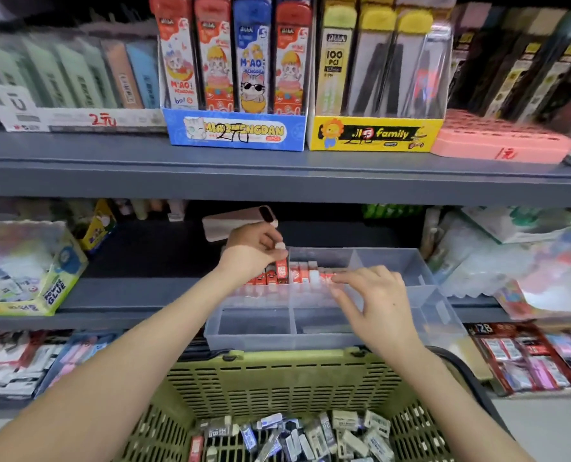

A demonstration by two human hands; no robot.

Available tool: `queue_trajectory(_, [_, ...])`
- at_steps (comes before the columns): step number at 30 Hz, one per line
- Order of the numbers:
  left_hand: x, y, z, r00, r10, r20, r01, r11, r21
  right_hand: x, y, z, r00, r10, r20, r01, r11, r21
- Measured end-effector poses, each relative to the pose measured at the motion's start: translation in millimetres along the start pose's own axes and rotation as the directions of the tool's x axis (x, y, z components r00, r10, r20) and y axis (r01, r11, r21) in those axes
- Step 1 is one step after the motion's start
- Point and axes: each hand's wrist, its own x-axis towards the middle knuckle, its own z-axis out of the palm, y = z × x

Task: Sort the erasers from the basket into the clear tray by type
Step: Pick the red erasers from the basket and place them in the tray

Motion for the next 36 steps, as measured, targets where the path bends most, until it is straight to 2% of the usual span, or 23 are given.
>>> queue_trajectory(3, [-2,-6,1,0.999,-0.031,0.029,0.027,0.989,0.149,-4,5,1,1.0,-0.007,-0.008,0.007,1.0,0.003])
queue_trajectory(10, [0,6,-1,0.993,0.003,0.121,-0.042,0.946,0.321,-4,6,8,0.998,-0.037,-0.043,0.035,0.999,-0.032])
queue_trajectory(15, [1,2,-1,0.992,-0.055,0.114,0.029,0.975,0.218,-5,6,8,0.999,-0.028,-0.028,0.027,0.999,-0.04])
queue_trajectory(26, [-6,-5,3,0.964,0.036,0.264,-0.15,0.893,0.424,-6,7,10,1.0,-0.017,-0.01,0.017,1.0,-0.012])
queue_trajectory(33, [-6,-7,1,0.951,0.031,0.308,-0.154,0.91,0.385,-7,8,11,1.0,-0.026,-0.011,0.026,1.0,-0.008])
queue_trajectory(36, [-13,-5,-3,0.966,0.031,0.257,-0.115,0.942,0.316,-6,6,6,0.999,-0.027,0.017,0.026,0.999,0.025])
